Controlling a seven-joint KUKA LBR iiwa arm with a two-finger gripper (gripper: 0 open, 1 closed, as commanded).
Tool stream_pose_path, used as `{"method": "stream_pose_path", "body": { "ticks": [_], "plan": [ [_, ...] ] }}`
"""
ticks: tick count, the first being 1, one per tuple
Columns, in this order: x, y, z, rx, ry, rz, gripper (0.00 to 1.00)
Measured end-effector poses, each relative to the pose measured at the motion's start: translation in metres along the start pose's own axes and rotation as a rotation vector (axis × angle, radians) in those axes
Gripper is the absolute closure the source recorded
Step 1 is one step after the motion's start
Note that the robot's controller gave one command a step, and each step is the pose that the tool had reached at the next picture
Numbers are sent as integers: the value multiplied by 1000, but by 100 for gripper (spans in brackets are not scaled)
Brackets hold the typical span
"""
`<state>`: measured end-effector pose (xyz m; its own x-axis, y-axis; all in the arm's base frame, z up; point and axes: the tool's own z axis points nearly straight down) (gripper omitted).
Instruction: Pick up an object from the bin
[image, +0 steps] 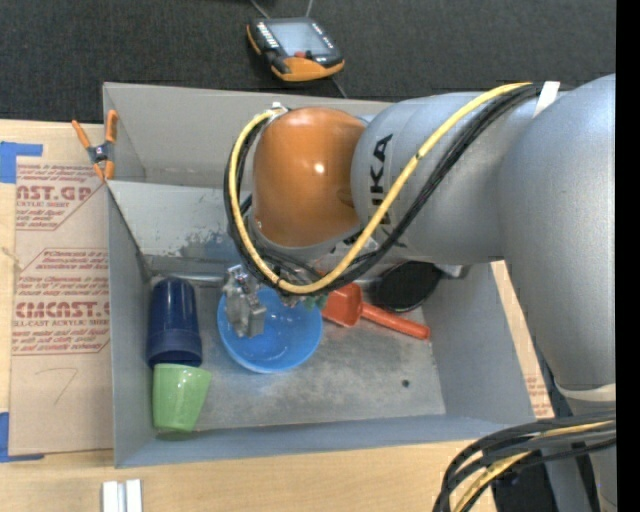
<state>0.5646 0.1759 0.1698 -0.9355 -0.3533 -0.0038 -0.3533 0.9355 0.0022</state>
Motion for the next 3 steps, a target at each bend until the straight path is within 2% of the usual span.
{"method": "stream_pose_path", "body": {
  "ticks": [1, 2, 3],
  "plan": [
    [-17, 18, 26, -1, -3, -178, 0],
    [-17, 18, 26, -2, -3, -178, 0],
    [-6, 4, 57, -3, -4, 18, 0]
  ]
}}
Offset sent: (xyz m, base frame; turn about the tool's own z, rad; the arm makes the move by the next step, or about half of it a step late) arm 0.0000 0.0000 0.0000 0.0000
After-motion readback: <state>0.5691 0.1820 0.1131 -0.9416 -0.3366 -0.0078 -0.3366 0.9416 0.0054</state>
